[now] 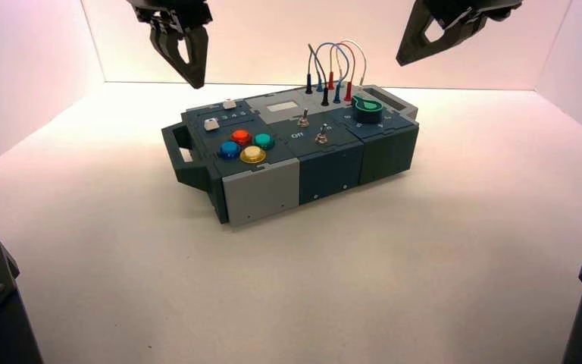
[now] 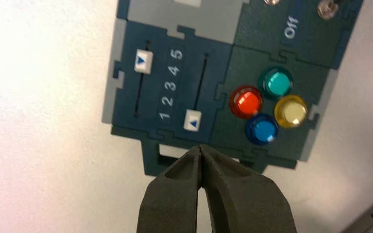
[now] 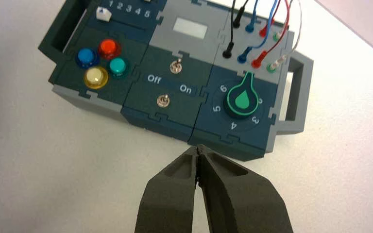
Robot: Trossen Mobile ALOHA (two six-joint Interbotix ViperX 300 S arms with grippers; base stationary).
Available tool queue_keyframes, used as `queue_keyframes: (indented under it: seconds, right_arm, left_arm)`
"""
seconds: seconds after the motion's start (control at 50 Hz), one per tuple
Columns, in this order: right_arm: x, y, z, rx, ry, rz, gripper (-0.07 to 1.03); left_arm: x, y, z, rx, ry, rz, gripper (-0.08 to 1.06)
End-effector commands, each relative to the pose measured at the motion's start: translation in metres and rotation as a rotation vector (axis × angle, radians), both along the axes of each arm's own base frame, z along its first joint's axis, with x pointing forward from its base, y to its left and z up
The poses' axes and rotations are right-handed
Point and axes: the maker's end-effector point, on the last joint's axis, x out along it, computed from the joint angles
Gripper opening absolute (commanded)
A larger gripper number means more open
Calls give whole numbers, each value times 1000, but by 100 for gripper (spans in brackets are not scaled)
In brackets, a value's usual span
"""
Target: Move the bottom slider to position 1.
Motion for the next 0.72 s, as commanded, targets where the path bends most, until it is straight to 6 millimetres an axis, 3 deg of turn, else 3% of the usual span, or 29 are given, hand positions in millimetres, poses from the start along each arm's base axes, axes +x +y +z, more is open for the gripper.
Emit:
queue_keyframes:
  seconds: [0.02, 0.72]
  right_arm:
    - [3, 3, 5, 9, -14, 3, -2]
    - [1, 1, 11, 25, -37, 1, -2]
  left_arm:
    - [9, -3, 6, -18, -47, 3, -3]
    - [8, -3, 12, -33, -66, 8, -3]
